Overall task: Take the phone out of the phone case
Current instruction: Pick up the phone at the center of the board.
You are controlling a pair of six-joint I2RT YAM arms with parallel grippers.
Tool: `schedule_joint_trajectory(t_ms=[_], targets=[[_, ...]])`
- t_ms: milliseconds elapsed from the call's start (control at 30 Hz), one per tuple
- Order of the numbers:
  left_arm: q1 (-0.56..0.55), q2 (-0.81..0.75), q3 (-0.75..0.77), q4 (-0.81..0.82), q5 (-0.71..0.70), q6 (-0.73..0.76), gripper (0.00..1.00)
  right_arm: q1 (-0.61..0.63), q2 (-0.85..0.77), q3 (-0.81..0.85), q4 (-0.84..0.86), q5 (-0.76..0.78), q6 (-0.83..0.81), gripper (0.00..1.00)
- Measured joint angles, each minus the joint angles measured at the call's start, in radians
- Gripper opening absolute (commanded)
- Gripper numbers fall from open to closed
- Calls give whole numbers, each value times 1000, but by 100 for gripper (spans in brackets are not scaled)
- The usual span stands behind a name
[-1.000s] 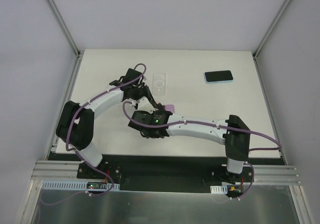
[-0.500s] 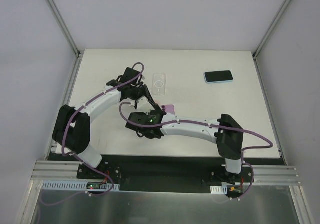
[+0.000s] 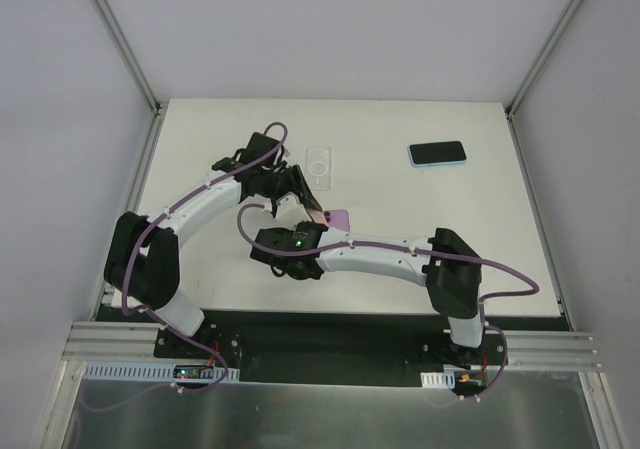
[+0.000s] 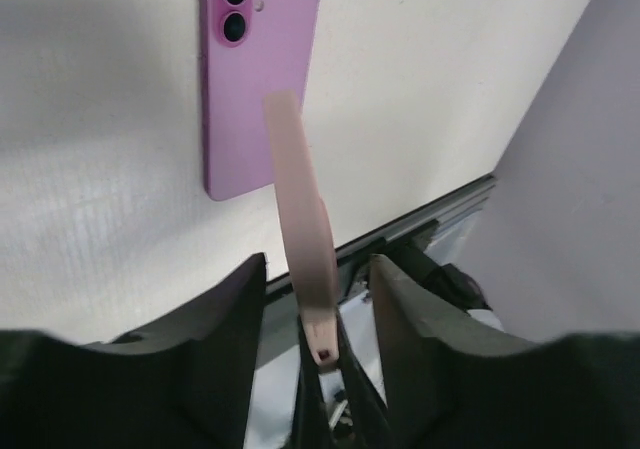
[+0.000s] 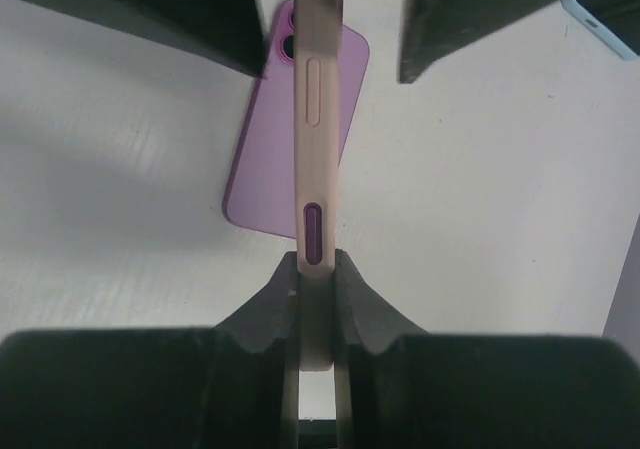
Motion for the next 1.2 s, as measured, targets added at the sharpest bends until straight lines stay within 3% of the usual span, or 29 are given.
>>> schedule_joint_trajectory(t_ms=[100,167,367,633,833,1067,1200], targets=[[0,-9,27,-11,23,16,86,-22,-22,-41,5,-14,29,1],[3,-19,52,-13,35,26,90,-51,-69,-111,29,-38,40,1],[55,-60,114,-10,93,60,90,-176,-338,-348,150,-181,58,1],[161,-142,46,21,180,101,87,-447,-757,-683,513,-610,141,1],[158,-210,-164,209,316,70,85,-560,-794,-770,742,-883,240,2],[167,-236,-424,687,462,-154,81,-608,-765,-830,1040,-1121,390,1],[186,-236,-490,893,495,-278,79,-619,-718,-830,1171,-1209,459,1]])
